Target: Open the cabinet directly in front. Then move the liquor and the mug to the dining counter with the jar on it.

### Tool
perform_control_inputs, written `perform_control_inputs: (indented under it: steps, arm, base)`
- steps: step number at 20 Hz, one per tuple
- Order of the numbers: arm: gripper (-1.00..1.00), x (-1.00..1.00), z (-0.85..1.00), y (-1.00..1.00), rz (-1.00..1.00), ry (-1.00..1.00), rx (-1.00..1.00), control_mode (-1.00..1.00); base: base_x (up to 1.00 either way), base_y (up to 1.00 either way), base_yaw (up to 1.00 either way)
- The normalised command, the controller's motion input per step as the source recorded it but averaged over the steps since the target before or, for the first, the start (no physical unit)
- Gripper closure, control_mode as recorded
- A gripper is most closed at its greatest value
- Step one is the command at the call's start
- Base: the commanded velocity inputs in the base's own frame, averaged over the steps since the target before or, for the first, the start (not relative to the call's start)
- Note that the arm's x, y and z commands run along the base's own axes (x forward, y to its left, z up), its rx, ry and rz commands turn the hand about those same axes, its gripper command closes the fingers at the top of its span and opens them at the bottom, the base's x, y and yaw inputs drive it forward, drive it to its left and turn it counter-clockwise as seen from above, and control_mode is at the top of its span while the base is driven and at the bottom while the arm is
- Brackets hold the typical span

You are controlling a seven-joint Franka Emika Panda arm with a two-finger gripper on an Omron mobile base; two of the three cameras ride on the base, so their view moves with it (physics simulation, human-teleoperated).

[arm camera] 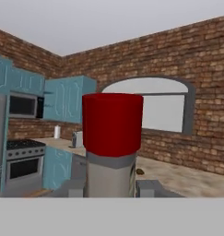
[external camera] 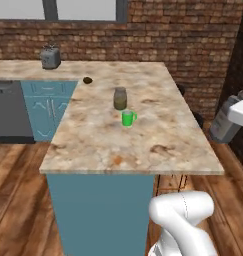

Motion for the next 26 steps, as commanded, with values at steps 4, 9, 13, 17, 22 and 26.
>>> perform_control_inputs:
  steps: [4,9,13,17,22,26]
  arm:
    - [1.00,0.00,0.00,0.00,0.00,0.00,0.00,1.00]
    - [1.00,0.00,0.00,0.00,0.00,0.00,0.00,1.00]
    - [1.00,0.00,0.00,0.00,0.00,0.00,0.00,1.00]
    - [1.00,0.00,0.00,0.00,0.00,0.00,0.00,1.00]
    - [1.00,0.00,0.00,0.00,0.00,0.00,0.00,1.00]
    - [1.00,0.00,0.00,0.00,0.00,0.00,0.00,1.00]
  base:
    - [0.42,0.59,-0.45]
    - [0.42,0.70,-0.41]
    - [0.81,0.37,-0.23]
    - [1.00,0.14,-0.10]
    - [1.00,0.01,0.00]
    - [1.00,0.00,0.12]
